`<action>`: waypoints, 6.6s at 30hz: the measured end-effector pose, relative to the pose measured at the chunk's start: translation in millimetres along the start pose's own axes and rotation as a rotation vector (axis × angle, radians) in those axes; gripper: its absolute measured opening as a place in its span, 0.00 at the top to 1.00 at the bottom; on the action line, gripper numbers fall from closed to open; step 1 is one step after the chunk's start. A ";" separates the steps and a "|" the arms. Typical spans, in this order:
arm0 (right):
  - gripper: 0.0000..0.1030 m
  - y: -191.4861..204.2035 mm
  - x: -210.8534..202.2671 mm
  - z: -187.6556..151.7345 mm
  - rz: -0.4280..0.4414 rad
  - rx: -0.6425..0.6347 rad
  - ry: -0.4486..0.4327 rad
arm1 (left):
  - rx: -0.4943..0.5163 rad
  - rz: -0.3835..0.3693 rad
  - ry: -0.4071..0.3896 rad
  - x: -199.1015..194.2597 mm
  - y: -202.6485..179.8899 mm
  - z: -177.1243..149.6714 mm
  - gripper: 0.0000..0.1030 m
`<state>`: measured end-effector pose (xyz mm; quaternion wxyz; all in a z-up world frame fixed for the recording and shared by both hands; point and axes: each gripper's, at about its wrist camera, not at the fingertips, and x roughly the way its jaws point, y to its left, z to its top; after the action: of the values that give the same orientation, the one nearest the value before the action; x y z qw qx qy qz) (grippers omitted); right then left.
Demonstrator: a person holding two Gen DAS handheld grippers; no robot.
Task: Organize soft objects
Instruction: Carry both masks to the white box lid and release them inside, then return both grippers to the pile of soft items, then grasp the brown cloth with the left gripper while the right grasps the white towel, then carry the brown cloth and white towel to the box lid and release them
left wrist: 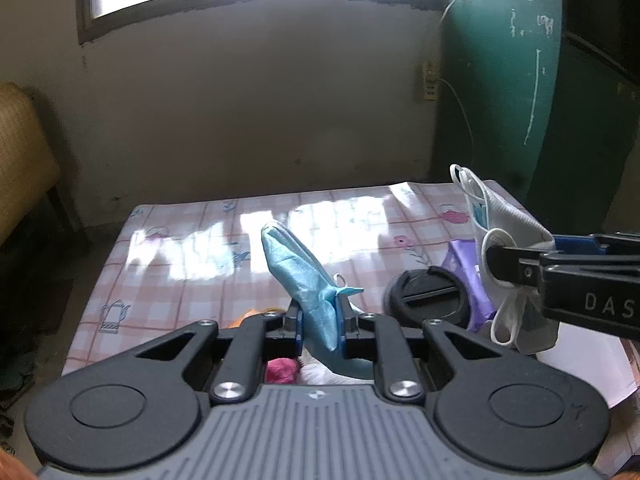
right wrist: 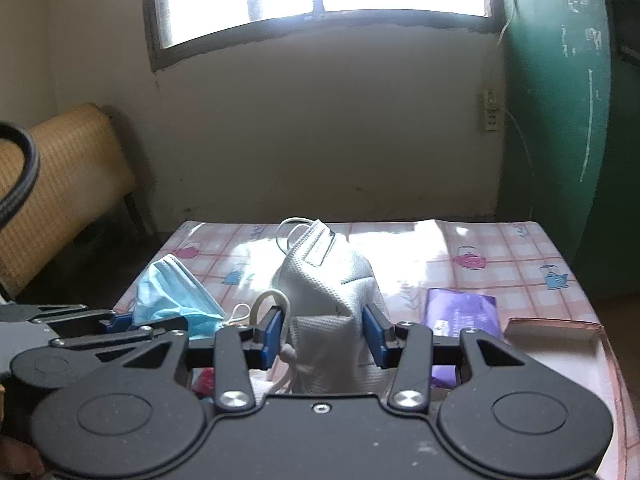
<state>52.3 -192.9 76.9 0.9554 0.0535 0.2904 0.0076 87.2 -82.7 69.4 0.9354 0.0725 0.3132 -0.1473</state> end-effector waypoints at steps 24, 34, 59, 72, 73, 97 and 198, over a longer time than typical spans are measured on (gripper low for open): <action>0.48 -90.2 -14.4 -11.6 -0.136 0.100 0.001 | 0.111 -0.125 0.006 21.5 -87.1 9.0 0.82; 0.48 -140.3 -19.3 -16.9 -0.200 0.154 0.013 | 0.159 -0.202 0.019 37.4 -129.6 13.2 0.82; 0.39 -244.2 22.3 -45.8 -0.324 0.230 0.149 | 0.237 -0.462 0.123 90.8 -218.2 -17.6 0.60; 0.21 -227.3 -6.6 -60.2 -0.290 0.236 0.088 | 0.162 -0.417 0.083 56.9 -172.4 -28.2 0.34; 0.21 -223.2 -9.6 -61.5 -0.276 0.237 0.082 | 0.153 -0.403 0.084 58.2 -166.1 -27.9 0.34; 0.14 -45.5 2.9 -71.1 -0.024 0.057 0.121 | -0.017 -0.035 0.058 -5.0 -12.2 -57.5 0.23; 0.56 60.8 40.6 -31.8 0.138 0.005 0.081 | -0.162 0.098 0.034 -4.8 75.5 -30.5 0.68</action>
<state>69.3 -127.5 34.6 0.9399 0.0754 0.3245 0.0749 90.6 -3.2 51.4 0.9389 0.0144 0.3358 -0.0741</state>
